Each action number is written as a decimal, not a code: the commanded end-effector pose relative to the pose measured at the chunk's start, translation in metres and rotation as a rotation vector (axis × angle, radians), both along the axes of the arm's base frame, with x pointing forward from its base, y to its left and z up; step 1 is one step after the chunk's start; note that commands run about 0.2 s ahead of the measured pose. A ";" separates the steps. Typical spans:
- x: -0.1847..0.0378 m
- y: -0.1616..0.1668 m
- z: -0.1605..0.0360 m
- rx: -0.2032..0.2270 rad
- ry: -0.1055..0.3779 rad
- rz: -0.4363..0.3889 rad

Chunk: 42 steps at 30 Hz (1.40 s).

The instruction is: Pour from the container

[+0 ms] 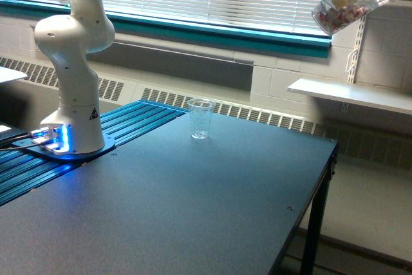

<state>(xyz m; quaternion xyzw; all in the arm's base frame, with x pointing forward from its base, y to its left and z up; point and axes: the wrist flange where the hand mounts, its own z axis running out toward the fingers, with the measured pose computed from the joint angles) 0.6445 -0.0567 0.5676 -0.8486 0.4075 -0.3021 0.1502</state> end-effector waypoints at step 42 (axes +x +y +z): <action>-0.247 0.242 -0.187 0.448 0.483 0.002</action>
